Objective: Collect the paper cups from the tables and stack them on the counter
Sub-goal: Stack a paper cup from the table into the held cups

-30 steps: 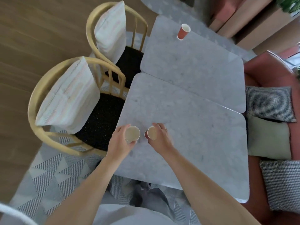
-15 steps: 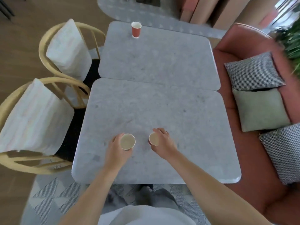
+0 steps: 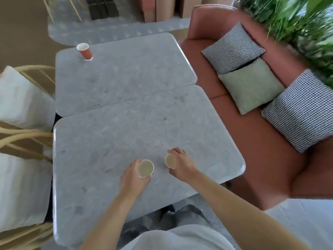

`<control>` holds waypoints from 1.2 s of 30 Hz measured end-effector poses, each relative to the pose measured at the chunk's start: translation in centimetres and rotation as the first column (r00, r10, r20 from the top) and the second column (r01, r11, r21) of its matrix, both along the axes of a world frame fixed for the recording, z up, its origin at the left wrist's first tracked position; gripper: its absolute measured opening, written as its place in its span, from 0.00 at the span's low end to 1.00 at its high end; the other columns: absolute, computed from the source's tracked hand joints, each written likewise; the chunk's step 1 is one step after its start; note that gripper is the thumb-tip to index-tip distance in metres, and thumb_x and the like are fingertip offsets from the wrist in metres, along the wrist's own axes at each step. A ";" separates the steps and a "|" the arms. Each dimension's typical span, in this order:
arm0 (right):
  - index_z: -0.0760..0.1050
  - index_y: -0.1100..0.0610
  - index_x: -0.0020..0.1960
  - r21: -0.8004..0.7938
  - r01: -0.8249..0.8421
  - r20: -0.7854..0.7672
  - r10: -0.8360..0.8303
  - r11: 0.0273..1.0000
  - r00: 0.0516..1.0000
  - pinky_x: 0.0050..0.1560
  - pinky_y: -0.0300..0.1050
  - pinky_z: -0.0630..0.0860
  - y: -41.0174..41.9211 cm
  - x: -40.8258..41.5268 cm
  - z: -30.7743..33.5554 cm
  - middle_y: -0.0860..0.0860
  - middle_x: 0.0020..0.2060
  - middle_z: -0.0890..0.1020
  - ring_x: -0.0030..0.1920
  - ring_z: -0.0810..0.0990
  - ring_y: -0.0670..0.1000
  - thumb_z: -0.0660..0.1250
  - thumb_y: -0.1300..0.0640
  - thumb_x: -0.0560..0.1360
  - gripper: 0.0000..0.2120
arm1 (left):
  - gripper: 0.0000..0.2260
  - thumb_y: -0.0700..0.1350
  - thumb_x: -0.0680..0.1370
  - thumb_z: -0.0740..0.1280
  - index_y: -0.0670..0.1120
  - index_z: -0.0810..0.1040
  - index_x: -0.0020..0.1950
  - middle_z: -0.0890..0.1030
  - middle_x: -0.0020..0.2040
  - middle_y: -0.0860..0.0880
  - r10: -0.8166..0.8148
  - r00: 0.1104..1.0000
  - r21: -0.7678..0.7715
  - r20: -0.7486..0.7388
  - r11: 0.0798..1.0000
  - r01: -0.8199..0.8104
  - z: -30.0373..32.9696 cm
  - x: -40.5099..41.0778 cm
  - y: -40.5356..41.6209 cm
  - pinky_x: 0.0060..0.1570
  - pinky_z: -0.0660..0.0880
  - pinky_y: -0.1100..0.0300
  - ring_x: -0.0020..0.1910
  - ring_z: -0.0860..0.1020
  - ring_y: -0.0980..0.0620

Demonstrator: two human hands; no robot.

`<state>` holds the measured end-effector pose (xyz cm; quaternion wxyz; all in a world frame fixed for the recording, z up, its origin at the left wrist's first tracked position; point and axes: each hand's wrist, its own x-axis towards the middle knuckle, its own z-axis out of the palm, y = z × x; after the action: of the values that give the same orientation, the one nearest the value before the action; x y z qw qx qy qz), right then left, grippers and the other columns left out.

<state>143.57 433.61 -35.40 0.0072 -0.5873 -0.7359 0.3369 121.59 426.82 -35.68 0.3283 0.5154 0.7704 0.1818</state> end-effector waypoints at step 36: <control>0.59 0.57 0.83 -0.268 0.312 -0.215 -0.372 0.912 0.903 0.77 0.49 0.67 -3.6 4.6 -4.0 0.53 0.77 0.71 0.77 0.69 0.55 0.76 0.64 0.70 0.45 | 0.25 0.53 0.73 0.81 0.52 0.78 0.67 0.75 0.59 0.60 -0.137 0.980 0.122 0.145 0.985 0.120 4.5 7.2 3.5 0.62 0.74 0.59 0.60 0.79 0.57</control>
<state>148.17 429.99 -39.36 0.0964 -0.6552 -0.5699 0.4865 128.78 430.33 -31.20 0.3680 0.5663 0.6965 0.2423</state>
